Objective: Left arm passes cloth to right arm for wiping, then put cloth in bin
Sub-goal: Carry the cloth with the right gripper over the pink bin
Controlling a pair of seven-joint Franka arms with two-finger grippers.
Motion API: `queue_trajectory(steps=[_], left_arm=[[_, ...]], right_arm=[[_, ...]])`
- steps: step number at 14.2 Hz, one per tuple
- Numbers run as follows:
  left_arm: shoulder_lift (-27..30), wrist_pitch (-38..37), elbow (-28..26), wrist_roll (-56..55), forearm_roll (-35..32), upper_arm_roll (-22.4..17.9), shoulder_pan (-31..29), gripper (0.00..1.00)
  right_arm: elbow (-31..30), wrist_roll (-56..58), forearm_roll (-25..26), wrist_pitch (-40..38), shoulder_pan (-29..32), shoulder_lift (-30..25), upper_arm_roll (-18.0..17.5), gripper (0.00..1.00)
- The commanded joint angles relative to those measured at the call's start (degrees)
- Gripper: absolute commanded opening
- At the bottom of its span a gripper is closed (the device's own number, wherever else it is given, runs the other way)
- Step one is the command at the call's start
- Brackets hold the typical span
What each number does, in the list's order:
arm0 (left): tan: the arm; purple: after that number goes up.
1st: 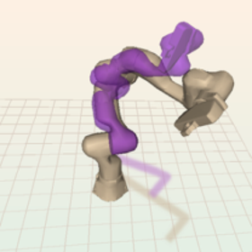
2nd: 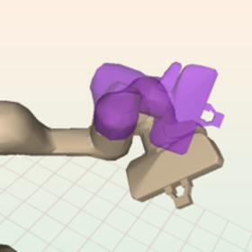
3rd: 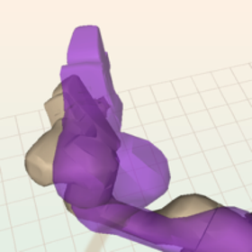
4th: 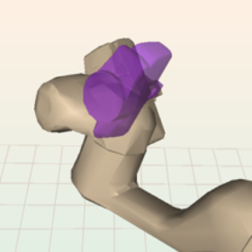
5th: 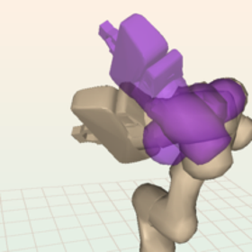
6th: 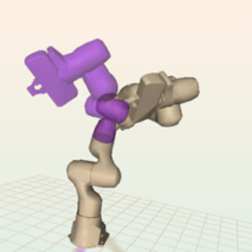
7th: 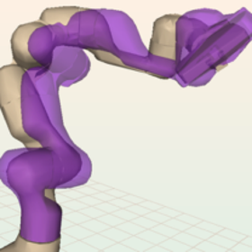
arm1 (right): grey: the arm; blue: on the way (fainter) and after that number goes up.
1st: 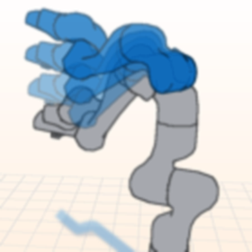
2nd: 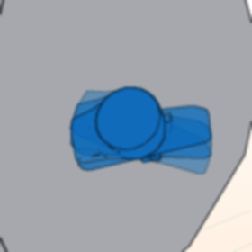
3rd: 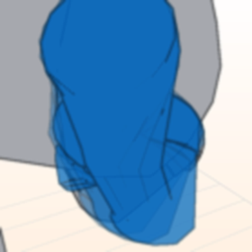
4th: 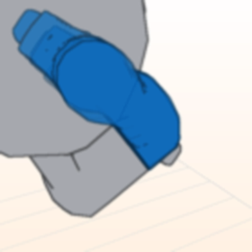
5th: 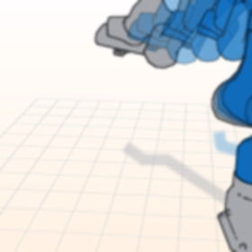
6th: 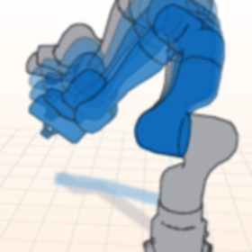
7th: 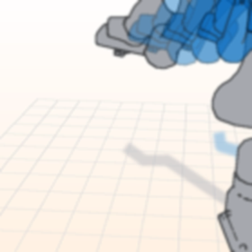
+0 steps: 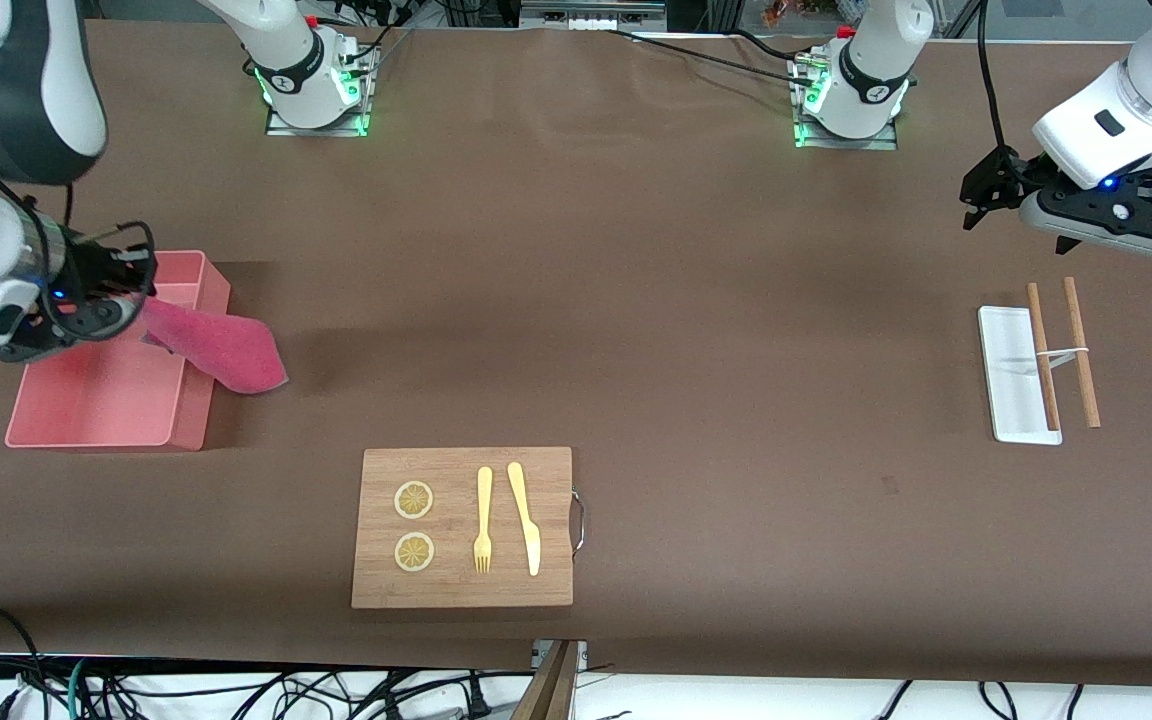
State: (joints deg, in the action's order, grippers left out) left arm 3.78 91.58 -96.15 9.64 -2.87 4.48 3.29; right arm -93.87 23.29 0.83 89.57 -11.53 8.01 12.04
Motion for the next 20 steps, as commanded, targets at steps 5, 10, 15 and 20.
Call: queue_trajectory(steps=[5,10,15,20], left_arm=[[0.3,0.5,-0.3,-0.4,0.9,0.0,0.0,1.0],[0.0,0.6,-0.2,-0.4,0.9,0.0,0.0,1.0],[-0.1,0.5,-0.2,-0.4,0.9,0.0,-0.1,1.0],[-0.1,0.5,-0.3,-0.3,0.9,-0.1,-0.1,1.0]], right_arm=[[-0.1,0.4,1.8,-4.0,1.9,-8.0,3.9,0.0],[-0.3,1.9,8.2,-2.5,3.8,-9.3,4.0,0.0],[-2.3,6.4,8.5,3.1,5.6,-7.3,6.3,0.0],[-4.0,8.2,9.5,8.2,7.0,-5.1,6.6,0.0]])
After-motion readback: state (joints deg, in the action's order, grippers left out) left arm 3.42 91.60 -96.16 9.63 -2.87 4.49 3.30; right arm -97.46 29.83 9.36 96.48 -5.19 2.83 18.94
